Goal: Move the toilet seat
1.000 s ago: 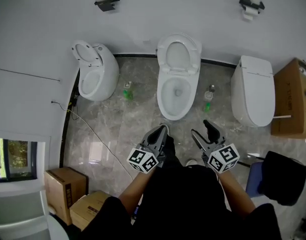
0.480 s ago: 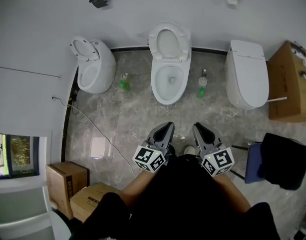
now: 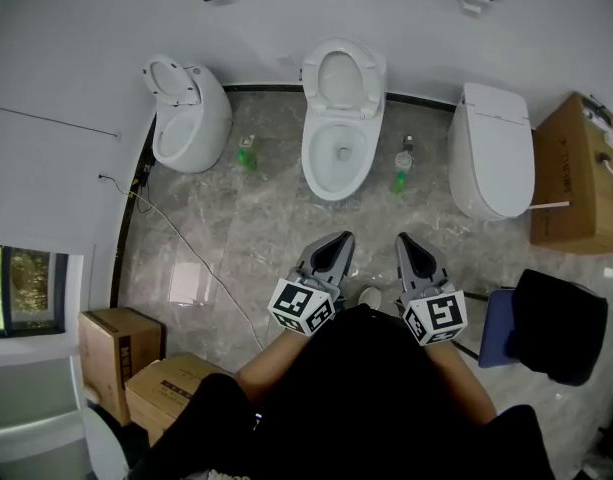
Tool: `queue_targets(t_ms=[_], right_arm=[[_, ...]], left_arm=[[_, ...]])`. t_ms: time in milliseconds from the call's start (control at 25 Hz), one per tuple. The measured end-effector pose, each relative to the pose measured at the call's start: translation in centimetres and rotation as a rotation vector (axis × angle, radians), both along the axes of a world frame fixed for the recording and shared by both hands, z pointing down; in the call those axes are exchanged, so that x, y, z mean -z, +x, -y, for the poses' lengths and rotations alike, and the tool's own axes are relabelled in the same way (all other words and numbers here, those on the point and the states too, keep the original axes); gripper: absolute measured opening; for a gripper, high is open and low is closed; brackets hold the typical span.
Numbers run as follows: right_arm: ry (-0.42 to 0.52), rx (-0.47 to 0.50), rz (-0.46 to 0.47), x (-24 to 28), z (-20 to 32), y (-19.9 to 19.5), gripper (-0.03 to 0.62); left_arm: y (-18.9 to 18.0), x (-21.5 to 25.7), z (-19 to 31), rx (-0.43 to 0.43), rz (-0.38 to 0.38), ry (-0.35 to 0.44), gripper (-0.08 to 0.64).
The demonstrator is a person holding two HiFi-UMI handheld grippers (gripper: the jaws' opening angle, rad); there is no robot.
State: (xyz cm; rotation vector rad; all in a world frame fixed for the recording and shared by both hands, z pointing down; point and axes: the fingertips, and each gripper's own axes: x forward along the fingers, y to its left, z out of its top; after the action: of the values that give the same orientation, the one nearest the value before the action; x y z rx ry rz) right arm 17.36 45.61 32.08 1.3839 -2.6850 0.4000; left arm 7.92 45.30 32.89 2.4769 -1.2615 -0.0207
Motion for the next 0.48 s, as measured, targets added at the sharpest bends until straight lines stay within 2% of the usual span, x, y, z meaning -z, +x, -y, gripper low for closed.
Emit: queue_targets(t_ms=[120, 200, 480], right_arm=[[-0.006, -0.041, 0.006, -0.1, 0.0, 0.3, 0.029], [0.009, -0.061, -0.022, 0.3, 0.0, 0.5, 0.029], [0.048, -0.083, -0.056, 0.8, 0.1, 1.4, 0.029]], left_arm=[[-0.8, -0.4, -0.5, 0.005, 0.026, 0.006, 0.017], [-1.1, -0.5, -0.6, 0.003, 0.028, 0.002, 0.017], [-0.8, 0.1, -0.4, -0.008, 0.031, 0.029, 0.018]])
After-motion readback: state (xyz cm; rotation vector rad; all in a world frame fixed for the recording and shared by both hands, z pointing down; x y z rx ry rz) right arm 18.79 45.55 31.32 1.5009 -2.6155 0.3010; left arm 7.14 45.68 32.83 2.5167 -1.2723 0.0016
